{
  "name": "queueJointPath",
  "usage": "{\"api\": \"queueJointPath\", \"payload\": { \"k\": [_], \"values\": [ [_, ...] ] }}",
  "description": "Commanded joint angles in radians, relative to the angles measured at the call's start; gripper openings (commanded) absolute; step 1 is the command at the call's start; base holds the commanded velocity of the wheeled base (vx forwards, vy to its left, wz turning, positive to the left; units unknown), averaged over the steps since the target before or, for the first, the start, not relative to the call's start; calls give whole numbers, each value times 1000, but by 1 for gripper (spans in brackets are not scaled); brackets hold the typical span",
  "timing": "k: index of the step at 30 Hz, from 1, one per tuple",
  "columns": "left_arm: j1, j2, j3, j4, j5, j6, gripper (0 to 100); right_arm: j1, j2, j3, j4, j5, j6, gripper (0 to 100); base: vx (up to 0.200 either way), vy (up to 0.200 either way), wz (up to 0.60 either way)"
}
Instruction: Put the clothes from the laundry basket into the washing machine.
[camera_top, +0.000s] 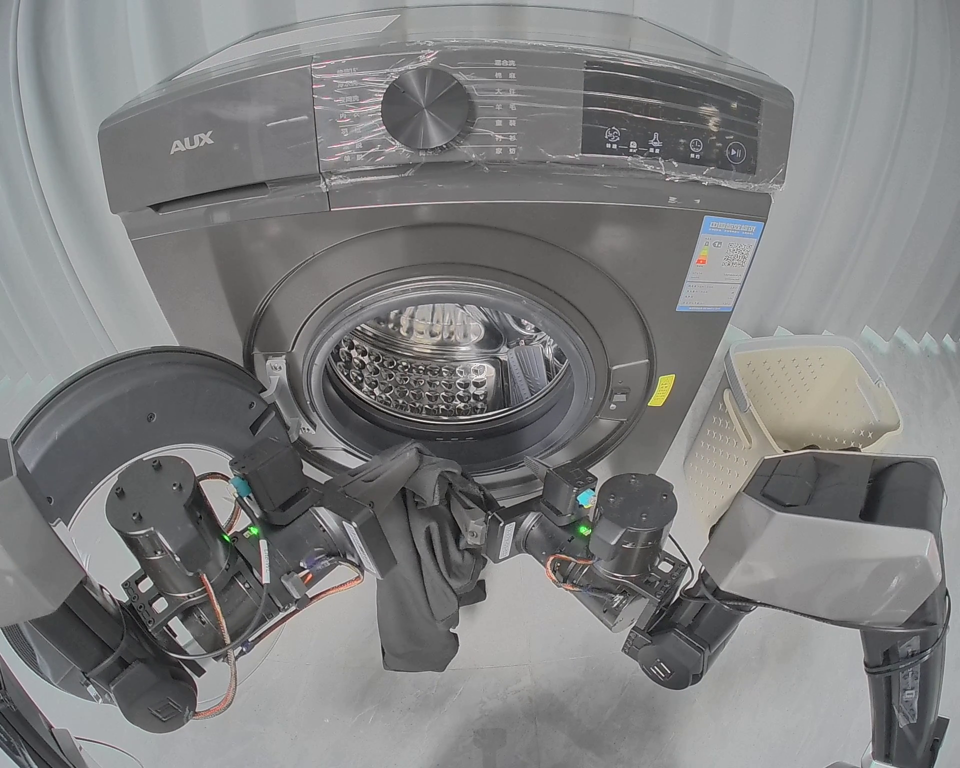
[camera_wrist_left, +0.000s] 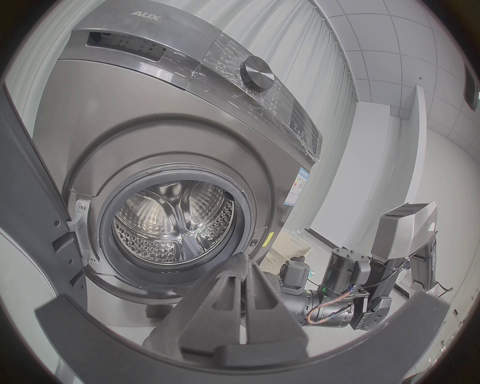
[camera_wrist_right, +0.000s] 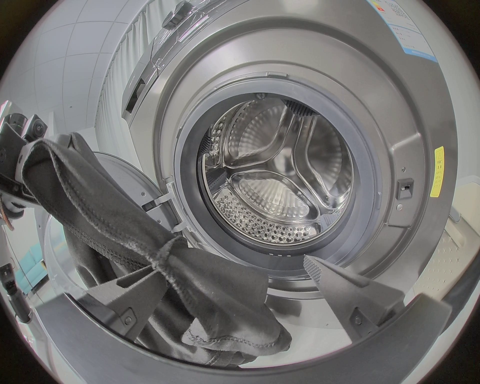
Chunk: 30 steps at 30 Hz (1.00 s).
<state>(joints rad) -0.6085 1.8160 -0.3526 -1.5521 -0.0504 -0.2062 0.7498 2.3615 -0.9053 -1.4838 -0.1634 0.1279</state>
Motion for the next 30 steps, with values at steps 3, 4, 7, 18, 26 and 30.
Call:
{"api": "queueJointPath", "payload": {
  "k": [3, 4, 7, 18, 26, 30],
  "values": [
    [0, -1, 3, 0, 0, -1, 0, 0, 18, -4, -10, -2, 1, 100, 0, 0, 0],
    [0, 0, 4, 0, 0, -1, 0, 0, 18, -4, -13, -1, 1, 0, 0, 0, 0],
    [0, 8, 6, 0, 0, -1, 0, 0, 13, -7, -18, 4, 3, 0, 0, 0, 0],
    [6, 13, 10, 0, -2, -4, 0, 19, -110, 100, -42, 18, 3, 0, 0, 0, 0],
    [-2, 2, 23, 0, -25, -4, 100, 28, -326, 316, -58, 19, 9, 0, 0, 0, 0],
    [1, 8, 47, 1, -28, -12, 100, 29, -370, 339, -58, 22, 10, 0, 0, 0, 0]
  ]
}}
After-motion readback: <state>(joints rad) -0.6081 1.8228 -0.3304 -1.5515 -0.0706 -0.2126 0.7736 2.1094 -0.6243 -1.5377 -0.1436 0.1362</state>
